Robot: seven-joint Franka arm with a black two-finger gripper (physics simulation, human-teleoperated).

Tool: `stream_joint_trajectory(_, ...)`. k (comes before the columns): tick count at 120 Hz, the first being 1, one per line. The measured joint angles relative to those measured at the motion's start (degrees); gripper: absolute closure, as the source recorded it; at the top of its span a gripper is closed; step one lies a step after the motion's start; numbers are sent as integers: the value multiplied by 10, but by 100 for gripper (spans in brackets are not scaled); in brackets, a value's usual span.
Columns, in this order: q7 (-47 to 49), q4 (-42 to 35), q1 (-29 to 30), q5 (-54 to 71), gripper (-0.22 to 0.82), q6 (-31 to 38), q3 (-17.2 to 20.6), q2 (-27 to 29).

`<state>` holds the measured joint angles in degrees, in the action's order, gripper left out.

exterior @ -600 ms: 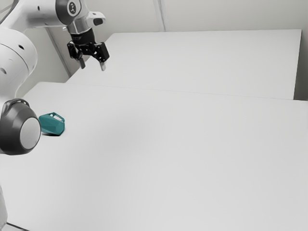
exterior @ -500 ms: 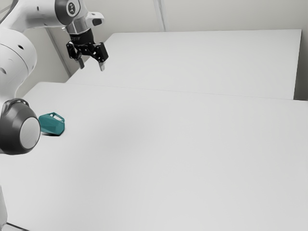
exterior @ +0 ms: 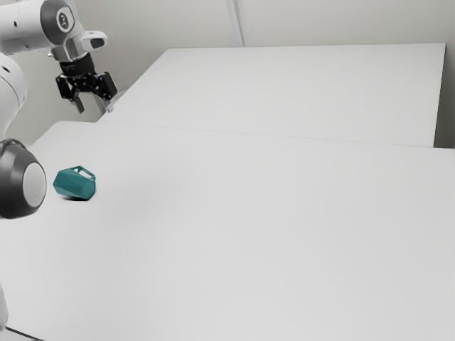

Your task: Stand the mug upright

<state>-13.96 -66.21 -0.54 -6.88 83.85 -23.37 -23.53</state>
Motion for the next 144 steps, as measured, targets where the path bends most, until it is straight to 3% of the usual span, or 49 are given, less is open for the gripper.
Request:
stream_joint_trajectory(52,-160,54,189,-133,0,55,6,-120)
stream_joint_trajectory(85,-260,121,313,-220,0,71,92,-214)
stream_joint_trajectory(118,-327,129,361,-300,0,49,101,-251)
stream_joint_trajectory(144,-349,123,365,-337,0,3,68,-258)
